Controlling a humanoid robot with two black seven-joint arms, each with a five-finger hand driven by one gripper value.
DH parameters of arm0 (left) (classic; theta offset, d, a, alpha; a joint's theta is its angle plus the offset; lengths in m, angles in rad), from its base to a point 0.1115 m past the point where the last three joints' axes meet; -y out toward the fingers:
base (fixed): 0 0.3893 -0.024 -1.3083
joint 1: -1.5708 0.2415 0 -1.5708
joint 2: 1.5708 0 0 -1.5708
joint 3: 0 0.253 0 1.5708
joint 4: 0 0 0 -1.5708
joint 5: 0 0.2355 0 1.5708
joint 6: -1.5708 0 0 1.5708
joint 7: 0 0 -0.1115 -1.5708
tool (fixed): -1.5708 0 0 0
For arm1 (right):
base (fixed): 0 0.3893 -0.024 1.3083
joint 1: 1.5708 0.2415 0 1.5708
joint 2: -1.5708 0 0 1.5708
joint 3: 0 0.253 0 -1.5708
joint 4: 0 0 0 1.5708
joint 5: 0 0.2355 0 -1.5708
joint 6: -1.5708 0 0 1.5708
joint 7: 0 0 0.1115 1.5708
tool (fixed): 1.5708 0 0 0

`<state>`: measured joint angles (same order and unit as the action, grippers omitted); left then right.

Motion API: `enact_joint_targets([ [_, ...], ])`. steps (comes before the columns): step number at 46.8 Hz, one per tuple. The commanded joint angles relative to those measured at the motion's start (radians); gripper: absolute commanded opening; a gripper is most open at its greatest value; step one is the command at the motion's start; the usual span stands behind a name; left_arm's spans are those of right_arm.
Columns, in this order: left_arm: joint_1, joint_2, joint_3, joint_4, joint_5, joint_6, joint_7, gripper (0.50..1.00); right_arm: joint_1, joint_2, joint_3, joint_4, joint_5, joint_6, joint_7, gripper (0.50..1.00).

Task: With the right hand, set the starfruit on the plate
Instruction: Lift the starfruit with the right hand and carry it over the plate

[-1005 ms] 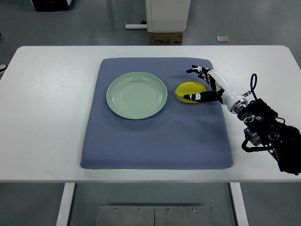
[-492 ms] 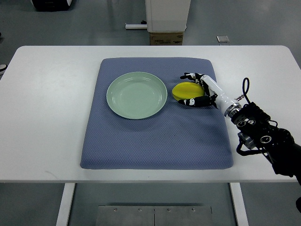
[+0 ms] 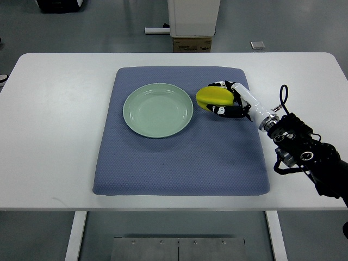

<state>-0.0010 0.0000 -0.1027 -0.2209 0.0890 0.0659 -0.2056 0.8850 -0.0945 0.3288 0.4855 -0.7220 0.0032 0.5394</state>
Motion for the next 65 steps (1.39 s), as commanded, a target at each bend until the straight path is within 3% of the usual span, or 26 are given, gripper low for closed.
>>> enact_joint_targets([
  [1, 0.001, 0.000, 0.001, 0.000, 0.000, 0.000, 0.000, 1.000, 0.019, -0.007, 0.004, 0.001, 0.024, 0.000, -0.001, 0.500],
  [22, 0.001, 0.000, 0.000, 0.000, 0.000, 0.000, 0.000, 1.000, 0.144, -0.007, 0.001, 0.008, 0.072, 0.001, -0.065, 0.500],
  [37, -0.001, 0.000, 0.000, 0.000, 0.000, 0.000, 0.000, 1.000, 0.223, 0.094, -0.051, 0.012, 0.069, 0.000, -0.124, 0.500],
  [54, 0.001, 0.000, 0.001, 0.000, 0.000, 0.000, 0.000, 1.000, 0.253, 0.094, -0.160, 0.015, 0.069, 0.000, -0.125, 0.500],
  [65, 0.001, 0.000, 0.001, 0.000, 0.000, 0.000, 0.000, 1.000, 0.246, 0.094, -0.211, 0.108, 0.070, 0.001, -0.131, 0.500],
])
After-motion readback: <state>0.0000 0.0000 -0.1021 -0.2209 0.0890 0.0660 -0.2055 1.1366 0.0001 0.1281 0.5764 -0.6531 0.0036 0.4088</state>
